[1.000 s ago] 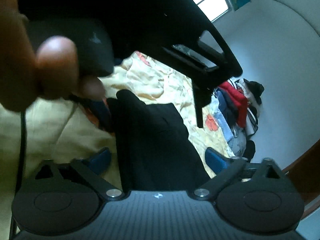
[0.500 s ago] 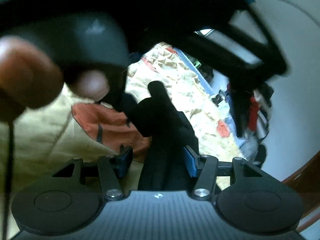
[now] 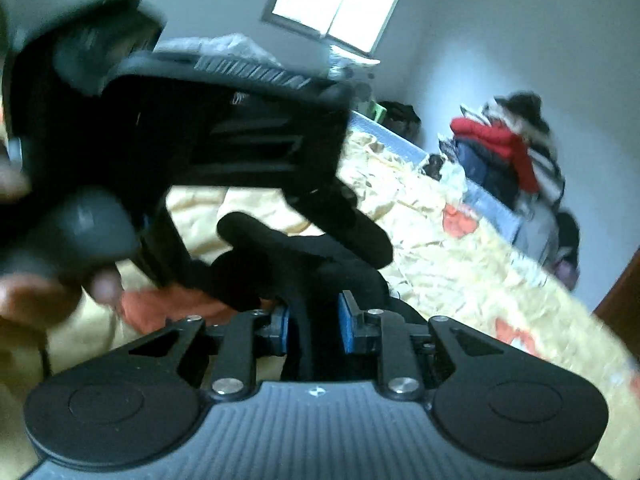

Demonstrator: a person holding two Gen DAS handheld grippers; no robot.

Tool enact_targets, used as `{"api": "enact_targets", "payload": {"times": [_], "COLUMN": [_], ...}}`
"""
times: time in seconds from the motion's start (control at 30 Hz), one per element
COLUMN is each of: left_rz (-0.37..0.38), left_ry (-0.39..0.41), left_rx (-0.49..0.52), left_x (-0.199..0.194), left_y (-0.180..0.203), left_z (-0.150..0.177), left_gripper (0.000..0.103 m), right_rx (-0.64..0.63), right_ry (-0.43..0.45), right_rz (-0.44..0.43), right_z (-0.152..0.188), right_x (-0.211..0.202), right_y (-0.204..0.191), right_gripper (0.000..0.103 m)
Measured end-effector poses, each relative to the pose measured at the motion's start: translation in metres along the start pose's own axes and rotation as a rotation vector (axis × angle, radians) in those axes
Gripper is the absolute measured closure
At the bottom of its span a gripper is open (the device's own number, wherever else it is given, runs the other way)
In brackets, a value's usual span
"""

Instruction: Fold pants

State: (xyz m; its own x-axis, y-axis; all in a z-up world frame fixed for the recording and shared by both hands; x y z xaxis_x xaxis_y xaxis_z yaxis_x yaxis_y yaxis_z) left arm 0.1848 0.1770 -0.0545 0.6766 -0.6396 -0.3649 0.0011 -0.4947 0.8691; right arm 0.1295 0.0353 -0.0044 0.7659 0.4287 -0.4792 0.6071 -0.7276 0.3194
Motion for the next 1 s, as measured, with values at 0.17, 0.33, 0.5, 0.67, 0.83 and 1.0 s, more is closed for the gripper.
{"api": "enact_targets", "payload": {"times": [0.17, 0.33, 0.5, 0.67, 0.83, 1.0], "left_rz": [0.013, -0.085, -0.181, -0.301, -0.299, -0.312], "left_ry": [0.022, 0.019, 0.047, 0.109, 0.124, 0.124], "left_rx": [-0.080, -0.039, 0.102, 0.384, 0.508, 0.636], "left_x": [0.013, 0.020, 0.015, 0.013, 0.010, 0.022], "left_y": [-0.004, -0.003, 0.004, 0.046, 0.083, 0.117], "left_z": [-0.008, -0.008, -0.005, 0.016, 0.038, 0.062], "left_gripper": [0.012, 0.070, 0.081, 0.082, 0.083, 0.083], "right_rx": [0.148, 0.214, 0.348, 0.484, 0.583, 0.699], "right_ry": [0.014, -0.005, 0.060, -0.053, -0.056, 0.020], "right_rz": [-0.036, -0.131, -0.222, -0.050, -0.151, -0.196], "right_z": [0.003, 0.007, 0.015, 0.034, 0.047, 0.049], "right_x": [-0.009, -0.020, -0.065, -0.044, -0.030, -0.043], "right_y": [0.029, 0.039, 0.070, 0.115, 0.107, 0.112], "right_gripper": [0.080, 0.079, 0.078, 0.078, 0.078, 0.078]}}
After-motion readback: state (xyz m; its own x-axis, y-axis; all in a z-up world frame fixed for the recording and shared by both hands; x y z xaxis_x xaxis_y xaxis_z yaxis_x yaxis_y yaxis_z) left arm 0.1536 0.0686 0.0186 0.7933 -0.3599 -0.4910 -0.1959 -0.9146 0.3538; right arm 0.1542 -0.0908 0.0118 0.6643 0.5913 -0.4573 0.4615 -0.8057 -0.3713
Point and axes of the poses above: each gripper's, at about its wrist camera, not at the fingertips, and x roughly the way its jaws point, y to its right, z to its underside, the point moved 5 cm from there along x, roughly the way its jaws point, and after that the axes turned 1 degree about -x, right-handed, at the moved point
